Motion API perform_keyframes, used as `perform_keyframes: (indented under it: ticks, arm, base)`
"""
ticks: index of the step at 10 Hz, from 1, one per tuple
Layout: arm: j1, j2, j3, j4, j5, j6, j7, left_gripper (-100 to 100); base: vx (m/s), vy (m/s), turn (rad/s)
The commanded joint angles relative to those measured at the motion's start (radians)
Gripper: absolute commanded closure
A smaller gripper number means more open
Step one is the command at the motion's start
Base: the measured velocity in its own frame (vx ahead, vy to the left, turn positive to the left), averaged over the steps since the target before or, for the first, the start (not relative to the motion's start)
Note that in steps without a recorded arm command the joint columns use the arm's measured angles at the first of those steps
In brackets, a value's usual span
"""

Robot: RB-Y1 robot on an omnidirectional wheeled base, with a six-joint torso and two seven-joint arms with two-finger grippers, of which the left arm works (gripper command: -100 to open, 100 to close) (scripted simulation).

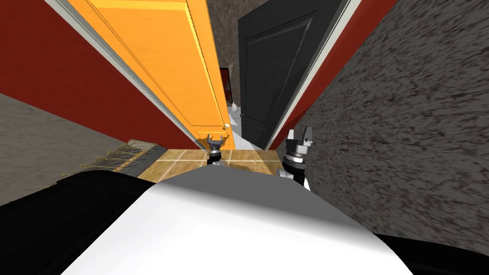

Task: Push the door open

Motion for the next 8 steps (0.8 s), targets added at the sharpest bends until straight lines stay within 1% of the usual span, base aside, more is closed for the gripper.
perform_keyframes:
  ticks: [1,8]
  arm:
    - [-0.010,-0.002,-0.002,0.039,0.020,-0.010,0.026,-100]
    - [-0.049,-0.014,-0.014,0.202,0.104,-0.051,0.130,-100]
  base:
    - [0.068,0.088,-0.154]
    - [0.061,0.098,-0.147]
